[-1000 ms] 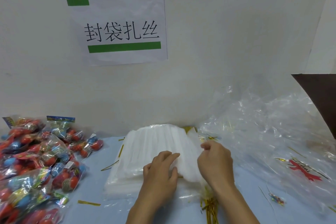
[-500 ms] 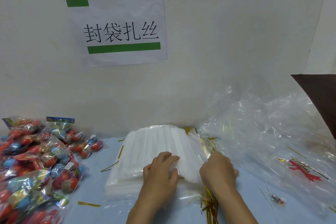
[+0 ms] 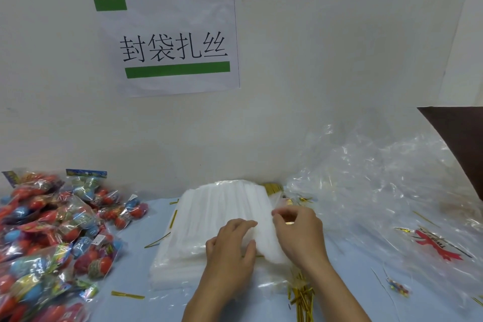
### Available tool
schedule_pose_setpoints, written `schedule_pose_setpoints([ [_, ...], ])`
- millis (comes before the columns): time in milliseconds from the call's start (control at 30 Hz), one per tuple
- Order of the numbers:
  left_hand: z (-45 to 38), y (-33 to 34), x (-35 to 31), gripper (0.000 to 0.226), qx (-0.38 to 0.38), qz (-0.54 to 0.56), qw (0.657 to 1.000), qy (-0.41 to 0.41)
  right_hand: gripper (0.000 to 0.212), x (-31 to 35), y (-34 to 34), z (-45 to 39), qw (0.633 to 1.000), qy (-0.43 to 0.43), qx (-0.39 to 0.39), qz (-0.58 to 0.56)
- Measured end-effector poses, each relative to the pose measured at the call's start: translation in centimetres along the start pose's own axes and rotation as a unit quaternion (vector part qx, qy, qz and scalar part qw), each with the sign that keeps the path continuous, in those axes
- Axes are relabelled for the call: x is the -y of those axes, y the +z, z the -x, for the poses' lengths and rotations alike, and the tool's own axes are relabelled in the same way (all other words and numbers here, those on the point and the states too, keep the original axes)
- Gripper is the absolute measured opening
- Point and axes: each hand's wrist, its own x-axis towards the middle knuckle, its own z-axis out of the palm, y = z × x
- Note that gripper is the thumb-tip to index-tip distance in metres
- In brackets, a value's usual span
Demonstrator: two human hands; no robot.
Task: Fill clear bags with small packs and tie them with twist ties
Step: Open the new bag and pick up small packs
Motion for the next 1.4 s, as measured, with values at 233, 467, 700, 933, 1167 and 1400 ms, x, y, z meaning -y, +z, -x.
schedule_pose_setpoints([
  [233,0.1,-0.4,-1.3,0.044,-0.010,0.068,0.998,-0.006,0.025,1.2,2.5,1.6,0.994,-0.066,0.074,-0.041],
  [467,0.1,0.1,-0.8,0.057,-0.007,-0.001,1.000,-0.015,0.028,1.0,2.1,1.4,0.985,0.004,0.124,-0.123],
  [700,0.0,0.5,0.2,0.038,-0.023,-0.051,0.998,-0.010,0.024,-0.5,-2.4,-0.8,0.988,0.112,-0.084,-0.070],
  [933,-0.1,0.5,0.2,0.036,-0.050,-0.054,0.997,-0.023,0.024,-0.8,-0.3,-0.1,0.977,0.113,0.129,0.126],
  [1167,-0.1,0.1,-0.3,0.042,-0.051,-0.049,0.997,-0.033,0.038,-1.0,1.8,0.4,0.983,0.042,0.138,0.117],
  [1400,0.0,-0.2,-0.5,0.050,-0.039,-0.014,0.998,-0.049,0.048,-1.5,2.7,0.6,0.986,-0.008,0.118,0.119],
])
